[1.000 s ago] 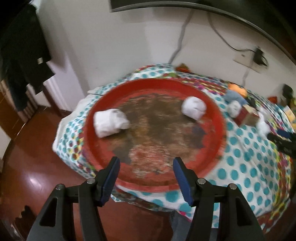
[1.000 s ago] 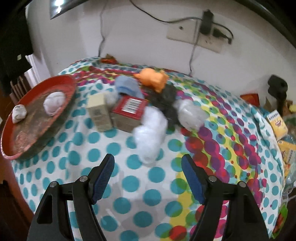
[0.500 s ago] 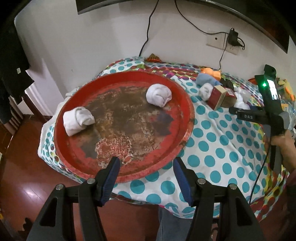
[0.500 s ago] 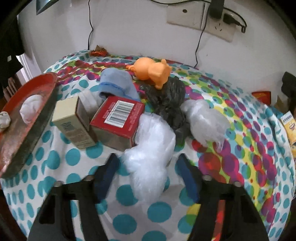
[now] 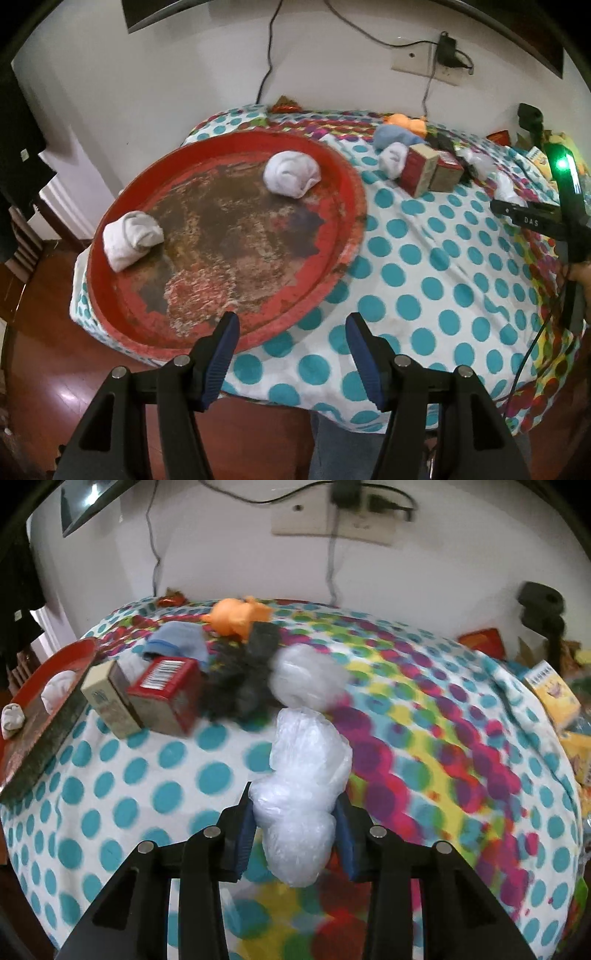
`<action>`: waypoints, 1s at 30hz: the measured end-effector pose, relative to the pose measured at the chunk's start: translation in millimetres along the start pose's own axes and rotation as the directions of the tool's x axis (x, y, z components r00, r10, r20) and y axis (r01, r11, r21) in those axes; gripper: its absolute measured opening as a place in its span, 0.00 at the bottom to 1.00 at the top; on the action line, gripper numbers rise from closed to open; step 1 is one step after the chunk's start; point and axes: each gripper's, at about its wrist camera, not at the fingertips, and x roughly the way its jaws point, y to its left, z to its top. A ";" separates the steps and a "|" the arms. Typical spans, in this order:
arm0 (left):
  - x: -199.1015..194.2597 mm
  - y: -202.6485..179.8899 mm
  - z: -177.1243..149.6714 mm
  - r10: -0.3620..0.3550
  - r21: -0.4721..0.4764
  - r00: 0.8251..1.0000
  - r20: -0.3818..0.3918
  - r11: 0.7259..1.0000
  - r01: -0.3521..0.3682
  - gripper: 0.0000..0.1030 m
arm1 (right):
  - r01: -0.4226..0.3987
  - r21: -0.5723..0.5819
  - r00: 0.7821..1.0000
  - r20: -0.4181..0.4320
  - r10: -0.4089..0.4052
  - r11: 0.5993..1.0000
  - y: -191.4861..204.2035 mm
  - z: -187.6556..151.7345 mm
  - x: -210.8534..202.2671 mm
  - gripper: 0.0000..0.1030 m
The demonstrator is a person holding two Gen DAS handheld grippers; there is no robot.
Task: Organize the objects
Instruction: 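Grasp the clear plastic bag bundle with the right tool while the left tool returns, then grasp the small beige box with the left tool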
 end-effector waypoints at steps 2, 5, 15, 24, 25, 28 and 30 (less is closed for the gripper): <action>-0.5 -7.6 1.0 -0.007 0.021 1.000 0.007 1.000 0.007 0.60 | 0.008 0.006 1.000 0.001 -0.008 1.000 -10.6 -5.6 -2.2 0.35; 1.3 -23.9 7.2 -0.026 0.052 1.000 0.007 0.998 0.025 0.60 | 0.005 0.026 1.000 0.008 -0.006 1.000 -22.4 -6.7 -3.1 0.35; 35.5 -93.8 89.2 -0.156 0.078 0.987 -0.044 0.984 0.159 0.60 | -0.025 0.046 1.000 0.011 0.024 0.999 -25.3 -6.9 -0.1 0.37; 76.4 -117.3 157.6 -0.096 -0.027 0.990 -0.106 0.995 0.093 0.60 | -0.058 0.067 0.998 0.017 0.057 0.996 -26.2 -7.2 -0.2 0.39; 79.9 -116.5 160.5 -0.122 -0.058 0.985 -0.120 0.992 0.116 0.60 | -0.064 0.071 0.998 0.018 0.063 0.995 -26.8 -7.2 -0.2 0.39; 88.8 -114.6 169.3 -0.143 -0.162 0.979 -0.149 0.980 0.118 0.60 | -0.080 0.084 0.997 0.022 0.079 0.993 -28.5 -7.3 -0.1 0.40; 94.8 -120.2 174.7 -0.127 -0.176 0.978 -0.163 0.980 0.098 0.60 | -0.094 0.095 0.995 0.026 0.092 0.991 -30.0 -7.5 -0.5 0.40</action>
